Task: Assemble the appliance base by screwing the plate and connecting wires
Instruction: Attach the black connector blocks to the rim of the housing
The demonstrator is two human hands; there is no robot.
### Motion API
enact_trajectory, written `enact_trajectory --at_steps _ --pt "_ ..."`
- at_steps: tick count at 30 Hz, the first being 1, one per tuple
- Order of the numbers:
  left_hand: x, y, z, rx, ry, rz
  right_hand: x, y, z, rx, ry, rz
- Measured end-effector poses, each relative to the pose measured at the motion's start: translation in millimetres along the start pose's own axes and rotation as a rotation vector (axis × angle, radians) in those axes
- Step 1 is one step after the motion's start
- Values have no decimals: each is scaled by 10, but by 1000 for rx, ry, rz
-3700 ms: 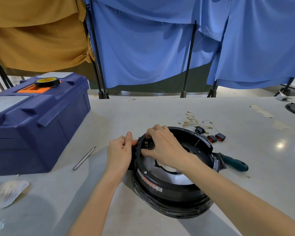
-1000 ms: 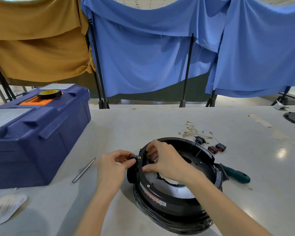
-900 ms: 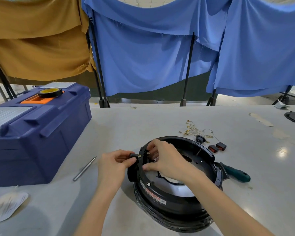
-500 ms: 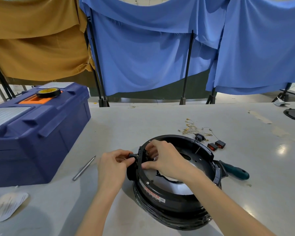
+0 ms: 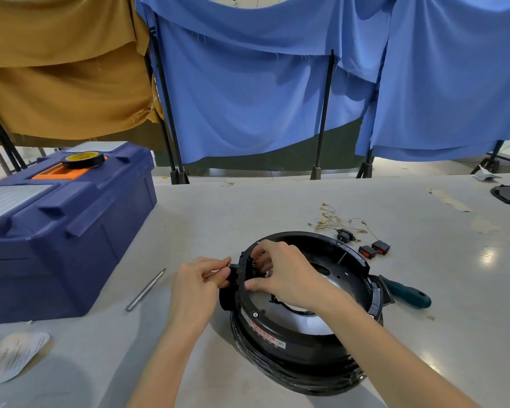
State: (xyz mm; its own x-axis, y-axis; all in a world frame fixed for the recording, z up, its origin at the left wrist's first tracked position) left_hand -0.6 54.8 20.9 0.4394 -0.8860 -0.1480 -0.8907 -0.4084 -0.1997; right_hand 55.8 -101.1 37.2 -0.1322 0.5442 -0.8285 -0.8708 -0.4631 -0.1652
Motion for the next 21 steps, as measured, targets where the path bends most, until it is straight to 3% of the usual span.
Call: enact_trajectory --at_steps 8,21 --pt "38 3 -6 63 -67 -70 27 -12 0 29 6 7" --pt "81 50 39 -1 26 -126 20 7 24 -2 -15 -39"
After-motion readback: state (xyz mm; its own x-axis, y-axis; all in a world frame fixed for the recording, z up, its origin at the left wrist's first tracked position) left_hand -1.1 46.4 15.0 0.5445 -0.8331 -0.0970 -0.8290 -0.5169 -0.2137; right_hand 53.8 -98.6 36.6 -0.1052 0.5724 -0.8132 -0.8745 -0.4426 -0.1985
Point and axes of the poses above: each hand's wrist, its own y-axis away from the middle knuckle, its own x-axis out of the palm, z = x × y, the point moved 2 cm from there along -y, towards the middle knuckle, and after that the axes turned 8 degrees about y, right-handed, at the moved point
